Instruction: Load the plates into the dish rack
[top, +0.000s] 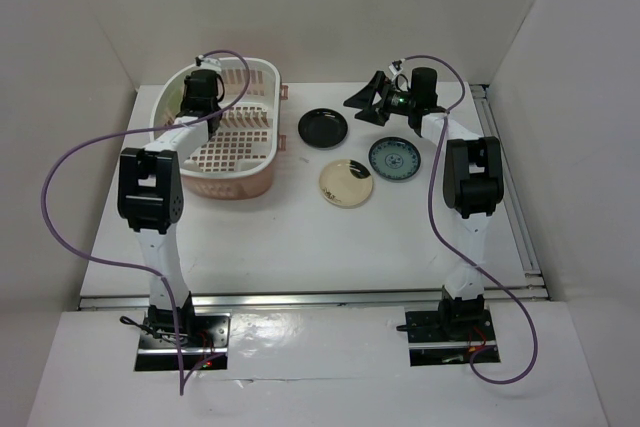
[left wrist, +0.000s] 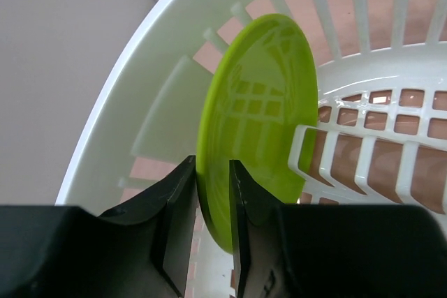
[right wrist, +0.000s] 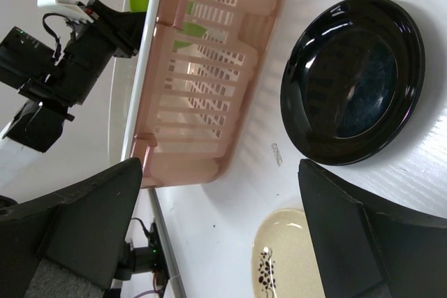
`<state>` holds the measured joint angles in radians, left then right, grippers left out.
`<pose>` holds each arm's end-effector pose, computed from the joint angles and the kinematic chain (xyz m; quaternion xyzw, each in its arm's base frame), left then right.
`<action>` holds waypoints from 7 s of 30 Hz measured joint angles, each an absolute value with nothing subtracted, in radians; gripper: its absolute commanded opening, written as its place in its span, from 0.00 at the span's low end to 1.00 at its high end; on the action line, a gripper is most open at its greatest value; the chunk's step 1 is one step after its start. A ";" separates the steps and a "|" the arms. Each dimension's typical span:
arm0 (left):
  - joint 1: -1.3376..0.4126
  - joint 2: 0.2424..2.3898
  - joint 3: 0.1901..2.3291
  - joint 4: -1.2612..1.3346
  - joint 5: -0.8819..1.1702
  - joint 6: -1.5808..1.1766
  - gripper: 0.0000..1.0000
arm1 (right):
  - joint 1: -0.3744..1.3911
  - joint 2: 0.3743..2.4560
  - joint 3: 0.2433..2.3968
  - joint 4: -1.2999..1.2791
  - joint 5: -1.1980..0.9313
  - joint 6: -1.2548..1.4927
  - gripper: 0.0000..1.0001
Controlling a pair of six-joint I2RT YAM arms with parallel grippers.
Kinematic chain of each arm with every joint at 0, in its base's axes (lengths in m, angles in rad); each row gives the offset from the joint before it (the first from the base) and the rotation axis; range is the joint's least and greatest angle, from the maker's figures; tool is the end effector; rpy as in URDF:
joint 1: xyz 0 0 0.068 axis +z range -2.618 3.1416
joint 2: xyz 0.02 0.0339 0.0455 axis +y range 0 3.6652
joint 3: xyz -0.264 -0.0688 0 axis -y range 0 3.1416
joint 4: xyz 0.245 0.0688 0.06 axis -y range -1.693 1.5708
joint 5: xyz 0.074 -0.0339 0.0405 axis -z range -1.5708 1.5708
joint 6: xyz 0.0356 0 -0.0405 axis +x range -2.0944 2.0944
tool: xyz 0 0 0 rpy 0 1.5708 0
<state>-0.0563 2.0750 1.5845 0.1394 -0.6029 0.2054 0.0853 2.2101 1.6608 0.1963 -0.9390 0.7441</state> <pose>0.4893 -0.0074 0.2466 -0.0665 0.7983 0.2834 0.5273 0.5027 0.0718 0.2158 -0.0082 0.7759 0.5452 0.3173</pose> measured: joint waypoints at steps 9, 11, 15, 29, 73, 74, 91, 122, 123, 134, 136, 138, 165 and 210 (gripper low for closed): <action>-0.051 2.075 1.585 0.130 -0.608 0.183 0.54 | 0.085 2.210 1.656 0.213 -0.941 0.762 1.00; -0.051 2.075 1.586 0.121 -0.606 0.171 0.68 | 0.085 2.210 1.654 0.218 -0.943 0.763 1.00; -0.051 2.074 1.595 0.108 -0.606 0.130 0.91 | 0.085 2.210 1.641 0.231 -0.947 0.769 1.00; -0.050 1.964 1.755 -0.110 -0.463 -0.044 1.00 | 0.085 2.210 1.669 0.124 -0.869 0.688 1.00; 0.069 1.438 1.648 -0.448 0.202 -0.760 1.00 | 0.155 2.531 2.043 -0.217 -0.676 0.411 0.62; 0.069 1.438 1.647 -0.447 0.207 -0.760 1.00 | 0.156 2.536 2.043 -0.216 -0.676 0.413 0.60; 0.069 1.438 1.640 -0.433 0.233 -0.738 1.00 | 0.170 2.596 2.055 -0.153 -0.691 0.546 0.00; 0.069 1.574 1.665 -0.336 0.397 -0.650 1.00 | 0.051 2.032 1.829 0.007 -0.561 0.695 0.00; 0.066 1.578 1.665 -0.330 0.406 -0.646 1.00 | 0.060 2.028 1.829 0.004 -0.562 0.683 0.00; -0.110 1.683 1.721 -0.299 0.467 -0.550 1.00 | 0.207 2.028 1.867 -0.105 -0.601 0.590 0.00; -0.139 1.701 1.736 -0.296 0.467 -0.542 1.00 | 0.226 2.028 1.873 -0.102 -0.625 0.586 0.00; -0.150 1.710 1.739 -0.295 0.467 -0.529 1.00 | 0.242 2.028 1.873 -0.100 -0.648 0.586 0.00; -0.126 1.715 1.691 -0.254 0.465 -0.551 0.00 | 0.297 2.008 1.837 0.009 -0.803 0.682 1.00; -0.210 1.929 1.740 0.022 -0.737 0.215 0.00 | 0.242 1.967 1.707 0.013 -0.801 0.691 1.00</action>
